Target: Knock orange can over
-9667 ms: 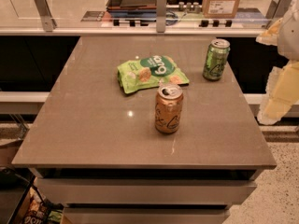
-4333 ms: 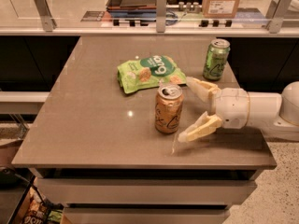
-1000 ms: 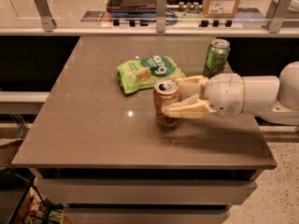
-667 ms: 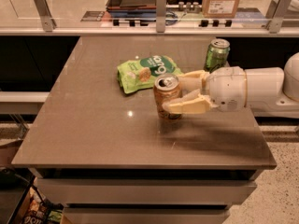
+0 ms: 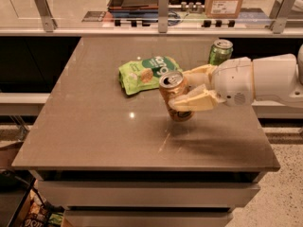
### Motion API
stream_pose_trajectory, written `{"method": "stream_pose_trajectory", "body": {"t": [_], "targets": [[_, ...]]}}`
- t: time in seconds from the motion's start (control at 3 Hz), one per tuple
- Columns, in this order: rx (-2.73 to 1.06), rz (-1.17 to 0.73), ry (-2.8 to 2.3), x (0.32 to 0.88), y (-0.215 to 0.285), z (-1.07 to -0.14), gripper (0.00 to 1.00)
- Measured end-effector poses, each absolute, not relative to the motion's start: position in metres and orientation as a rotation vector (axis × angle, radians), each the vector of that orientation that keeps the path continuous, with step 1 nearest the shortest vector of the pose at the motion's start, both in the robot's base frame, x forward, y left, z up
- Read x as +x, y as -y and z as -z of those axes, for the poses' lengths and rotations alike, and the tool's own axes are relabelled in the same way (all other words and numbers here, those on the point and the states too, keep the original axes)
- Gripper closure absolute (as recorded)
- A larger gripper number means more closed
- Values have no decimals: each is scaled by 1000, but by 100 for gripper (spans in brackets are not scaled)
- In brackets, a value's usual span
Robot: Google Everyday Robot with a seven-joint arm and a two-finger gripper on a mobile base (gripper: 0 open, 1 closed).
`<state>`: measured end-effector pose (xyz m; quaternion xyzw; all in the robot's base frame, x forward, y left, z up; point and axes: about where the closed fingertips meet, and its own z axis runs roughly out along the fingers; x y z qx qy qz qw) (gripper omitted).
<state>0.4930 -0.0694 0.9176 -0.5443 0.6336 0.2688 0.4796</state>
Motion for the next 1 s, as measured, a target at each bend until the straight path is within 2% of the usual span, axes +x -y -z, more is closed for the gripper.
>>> {"method": "stream_pose_trajectory", "body": {"t": [1.0], "targets": [[-1396,-372,-1774,512,101,-910,100]]}}
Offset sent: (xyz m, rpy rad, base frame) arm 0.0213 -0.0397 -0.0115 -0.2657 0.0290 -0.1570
